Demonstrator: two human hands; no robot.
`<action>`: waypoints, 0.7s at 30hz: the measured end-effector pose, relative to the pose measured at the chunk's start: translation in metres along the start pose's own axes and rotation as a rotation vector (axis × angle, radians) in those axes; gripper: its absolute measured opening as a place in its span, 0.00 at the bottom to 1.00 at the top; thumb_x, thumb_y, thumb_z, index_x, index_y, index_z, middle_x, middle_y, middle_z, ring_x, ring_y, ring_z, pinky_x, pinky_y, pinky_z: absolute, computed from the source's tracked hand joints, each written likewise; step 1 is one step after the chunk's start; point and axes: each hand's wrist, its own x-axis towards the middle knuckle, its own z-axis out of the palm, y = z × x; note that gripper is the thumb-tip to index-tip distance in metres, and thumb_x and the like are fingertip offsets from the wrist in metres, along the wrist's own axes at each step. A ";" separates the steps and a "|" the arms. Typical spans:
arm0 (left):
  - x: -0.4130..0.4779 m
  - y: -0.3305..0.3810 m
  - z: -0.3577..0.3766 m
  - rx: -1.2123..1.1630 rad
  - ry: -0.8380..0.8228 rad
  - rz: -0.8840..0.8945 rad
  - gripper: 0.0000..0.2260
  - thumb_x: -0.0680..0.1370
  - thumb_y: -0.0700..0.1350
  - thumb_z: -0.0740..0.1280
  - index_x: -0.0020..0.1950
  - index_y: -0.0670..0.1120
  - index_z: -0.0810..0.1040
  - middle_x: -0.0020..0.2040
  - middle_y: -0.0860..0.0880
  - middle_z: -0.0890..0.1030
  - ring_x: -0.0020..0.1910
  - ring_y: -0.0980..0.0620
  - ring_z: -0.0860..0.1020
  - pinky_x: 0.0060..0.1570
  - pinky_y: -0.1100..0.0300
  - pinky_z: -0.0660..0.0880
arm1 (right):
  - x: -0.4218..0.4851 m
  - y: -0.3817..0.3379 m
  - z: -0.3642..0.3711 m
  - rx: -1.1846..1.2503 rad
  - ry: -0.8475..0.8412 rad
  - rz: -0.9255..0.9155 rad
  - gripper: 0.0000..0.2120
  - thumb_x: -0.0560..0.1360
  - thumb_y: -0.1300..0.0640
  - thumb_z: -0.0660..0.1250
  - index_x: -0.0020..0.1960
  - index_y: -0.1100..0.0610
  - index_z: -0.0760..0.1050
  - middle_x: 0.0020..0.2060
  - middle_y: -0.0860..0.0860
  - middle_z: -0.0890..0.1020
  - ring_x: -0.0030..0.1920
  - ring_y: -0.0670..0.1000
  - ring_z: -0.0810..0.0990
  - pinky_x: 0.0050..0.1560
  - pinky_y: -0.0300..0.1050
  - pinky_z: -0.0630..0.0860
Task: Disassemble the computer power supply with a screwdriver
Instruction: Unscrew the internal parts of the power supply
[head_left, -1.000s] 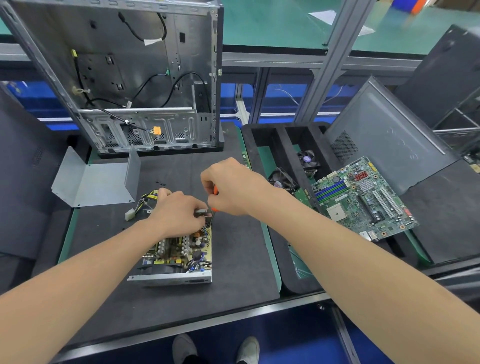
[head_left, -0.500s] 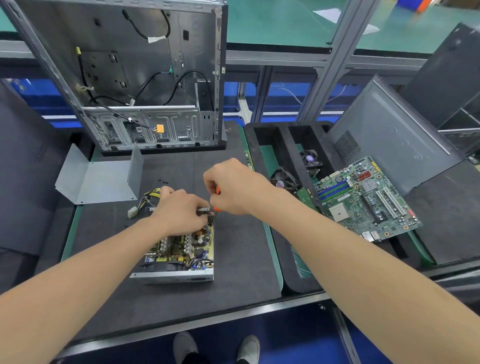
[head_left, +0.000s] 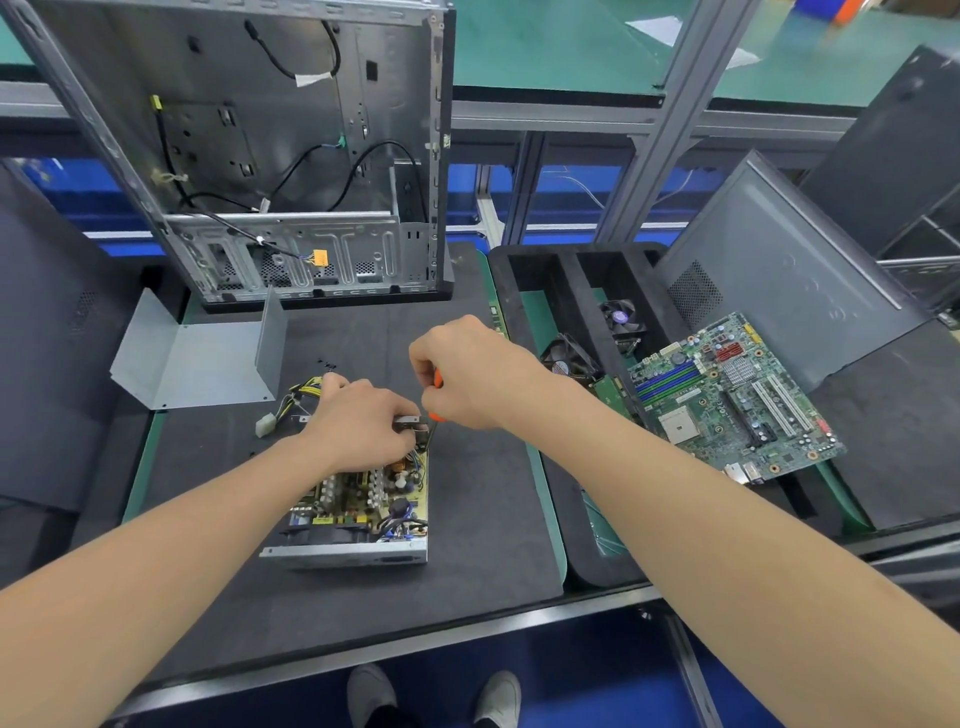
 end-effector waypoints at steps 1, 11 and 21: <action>0.000 0.000 0.000 -0.003 0.001 0.002 0.11 0.75 0.54 0.59 0.40 0.54 0.80 0.30 0.52 0.77 0.41 0.54 0.72 0.52 0.49 0.62 | 0.000 0.000 0.001 0.001 0.002 0.002 0.05 0.74 0.60 0.68 0.42 0.52 0.74 0.45 0.52 0.79 0.45 0.57 0.80 0.38 0.47 0.74; -0.006 0.005 0.000 0.081 -0.013 -0.043 0.19 0.73 0.65 0.56 0.34 0.53 0.77 0.29 0.53 0.74 0.45 0.48 0.72 0.57 0.47 0.64 | 0.002 0.004 -0.003 0.011 0.037 -0.001 0.06 0.73 0.63 0.67 0.43 0.53 0.76 0.44 0.51 0.79 0.46 0.57 0.81 0.45 0.54 0.82; -0.003 0.004 -0.009 0.120 -0.180 -0.016 0.15 0.69 0.64 0.59 0.39 0.54 0.74 0.35 0.56 0.76 0.50 0.47 0.70 0.56 0.45 0.62 | -0.001 0.006 -0.005 -0.014 0.017 0.004 0.07 0.72 0.63 0.68 0.41 0.52 0.74 0.44 0.51 0.79 0.44 0.57 0.81 0.40 0.49 0.80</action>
